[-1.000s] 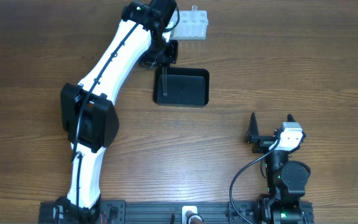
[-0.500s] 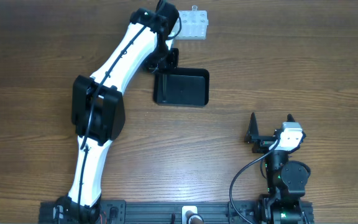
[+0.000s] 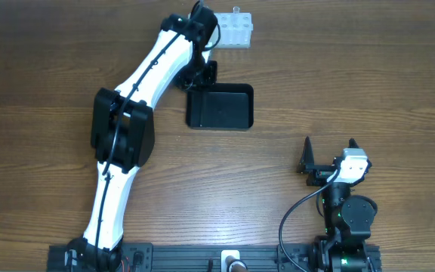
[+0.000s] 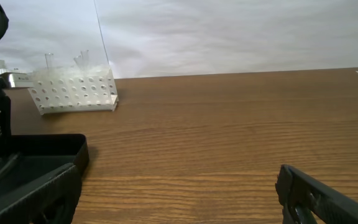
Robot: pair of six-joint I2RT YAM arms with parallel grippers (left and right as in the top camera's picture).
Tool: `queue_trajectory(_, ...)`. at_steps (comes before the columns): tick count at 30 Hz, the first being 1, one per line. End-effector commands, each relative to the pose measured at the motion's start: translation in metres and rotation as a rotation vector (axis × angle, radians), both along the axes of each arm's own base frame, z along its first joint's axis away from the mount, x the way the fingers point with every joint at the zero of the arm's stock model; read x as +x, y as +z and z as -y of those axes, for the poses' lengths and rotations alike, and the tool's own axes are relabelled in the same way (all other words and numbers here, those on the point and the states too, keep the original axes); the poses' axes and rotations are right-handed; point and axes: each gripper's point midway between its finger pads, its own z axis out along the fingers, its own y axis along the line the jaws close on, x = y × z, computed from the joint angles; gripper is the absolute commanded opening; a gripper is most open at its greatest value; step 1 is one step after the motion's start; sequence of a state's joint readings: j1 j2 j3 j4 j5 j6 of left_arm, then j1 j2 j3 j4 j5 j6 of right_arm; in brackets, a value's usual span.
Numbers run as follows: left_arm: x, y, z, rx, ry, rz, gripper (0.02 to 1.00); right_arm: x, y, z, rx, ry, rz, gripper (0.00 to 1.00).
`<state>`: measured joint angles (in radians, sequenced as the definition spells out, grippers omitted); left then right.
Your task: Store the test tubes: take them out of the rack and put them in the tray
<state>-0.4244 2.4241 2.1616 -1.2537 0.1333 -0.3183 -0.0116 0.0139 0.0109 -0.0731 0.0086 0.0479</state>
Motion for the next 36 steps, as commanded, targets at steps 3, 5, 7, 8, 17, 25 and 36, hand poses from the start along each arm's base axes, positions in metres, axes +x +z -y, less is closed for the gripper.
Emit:
queue_trajectory(3, 0.002, 0.011, 0.008, -0.071, 0.009, -0.002, 0.316, 0.0, -0.001, 0.0, -0.004, 0.003, 0.0, 0.993)
queue_trajectory(5, 0.009, 0.032, 0.014, -0.093, 0.002, 0.051, 0.321, 0.0, -0.001, 0.0, -0.004, 0.003, 0.0, 0.993)
queue_trajectory(7, 0.018, 0.056, 0.018, -0.113, -0.002, 0.115, 0.343, 0.0, -0.001, 0.0, -0.004, 0.003, 0.0, 0.993)
queue_trajectory(8, 0.023, 0.069, 0.019, -0.12, -0.002, 0.152, 0.367, 0.0, -0.001, 0.0, -0.004, 0.003, 0.0, 0.991)
queue_trajectory(17, 0.09, 0.161, 0.01, -0.094, 0.058, 0.562, 0.649, 0.0, -0.001, 0.0, -0.004, 0.003, 0.0, 0.989)
queue_trajectory(25, 0.144, 0.165, -0.008, -0.045, 0.114, 0.747, 0.829, 0.0, -0.001, 0.0, -0.004, 0.003, 0.0, 0.991)
queue_trajectory(36, 0.182, 0.126, -0.005, -0.041, 0.085, 0.81, 0.842, 0.0, -0.001, 0.0, -0.004, 0.003, 0.0, 0.993)
